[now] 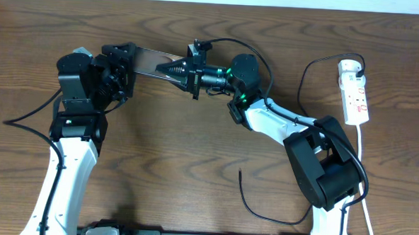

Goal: Plug charger to phone and switch on socket
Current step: 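Open the right gripper to release the phone, keeping the left grip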

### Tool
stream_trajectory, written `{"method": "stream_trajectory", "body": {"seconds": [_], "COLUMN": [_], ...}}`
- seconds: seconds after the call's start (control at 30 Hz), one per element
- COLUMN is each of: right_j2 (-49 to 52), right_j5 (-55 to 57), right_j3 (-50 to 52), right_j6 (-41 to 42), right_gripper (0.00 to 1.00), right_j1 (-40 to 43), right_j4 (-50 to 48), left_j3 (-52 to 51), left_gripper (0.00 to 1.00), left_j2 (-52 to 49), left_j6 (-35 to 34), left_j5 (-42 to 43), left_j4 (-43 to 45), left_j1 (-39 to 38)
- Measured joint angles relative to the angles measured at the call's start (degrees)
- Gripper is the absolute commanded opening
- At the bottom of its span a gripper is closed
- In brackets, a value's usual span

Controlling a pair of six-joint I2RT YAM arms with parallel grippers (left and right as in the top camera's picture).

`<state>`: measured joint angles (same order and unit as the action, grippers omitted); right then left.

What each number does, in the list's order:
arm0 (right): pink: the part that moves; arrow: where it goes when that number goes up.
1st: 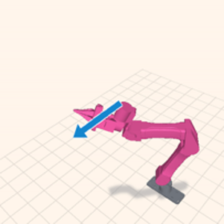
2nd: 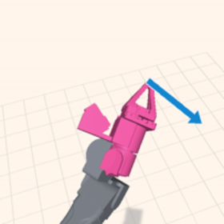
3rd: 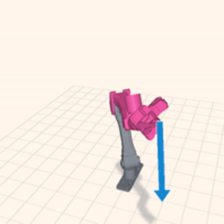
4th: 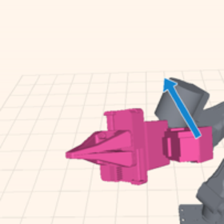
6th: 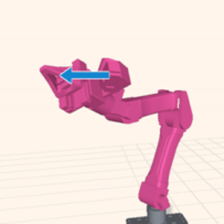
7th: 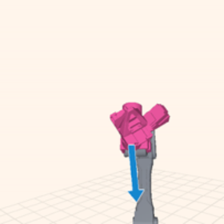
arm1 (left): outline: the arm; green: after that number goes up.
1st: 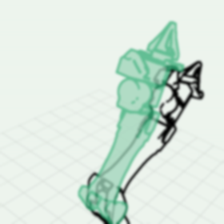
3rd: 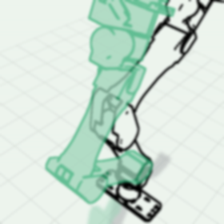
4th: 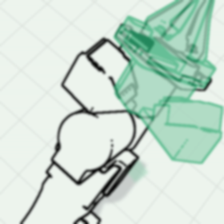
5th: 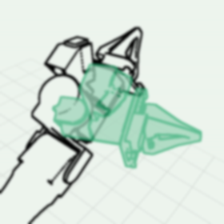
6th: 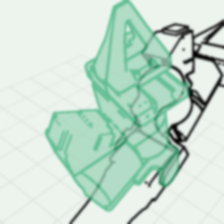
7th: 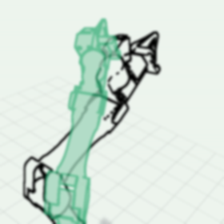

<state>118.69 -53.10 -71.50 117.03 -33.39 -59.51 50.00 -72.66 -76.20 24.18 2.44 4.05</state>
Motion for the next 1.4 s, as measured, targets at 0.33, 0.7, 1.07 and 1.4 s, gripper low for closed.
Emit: {"method": "stream_trajectory", "body": {"seconds": [0.33,0.7,1.07,1.4], "right_j2": [0.0,0.0,0.0,0.0], "right_j5": [-0.04,-0.07,-0.98,-1.03], "right_j3": [0.0,0.0,0.0,0.0], "right_j6": [0.0,0.0,0.0,2.23], "right_gripper": [0.01,0.01,0.01,0.01], "right_j1": [0.07,0.04,-0.07,-0.2], "right_j4": [0.0,0.0,0.0,-0.13], "left_j3": [0.0,0.0,0.0,0.0], "left_gripper": [0.58,0.33,0.21,0.08], "left_j2": [0.0,0.0,0.0,0.0], "left_j6": [-0.02,0.11,0.13,-0.46], "left_j5": [1.42,1.46,1.44,1.64], "left_j4": [0.02,0.2,0.83,1.29], "left_j1": [0.02,0.02,0.02,0.02]}}
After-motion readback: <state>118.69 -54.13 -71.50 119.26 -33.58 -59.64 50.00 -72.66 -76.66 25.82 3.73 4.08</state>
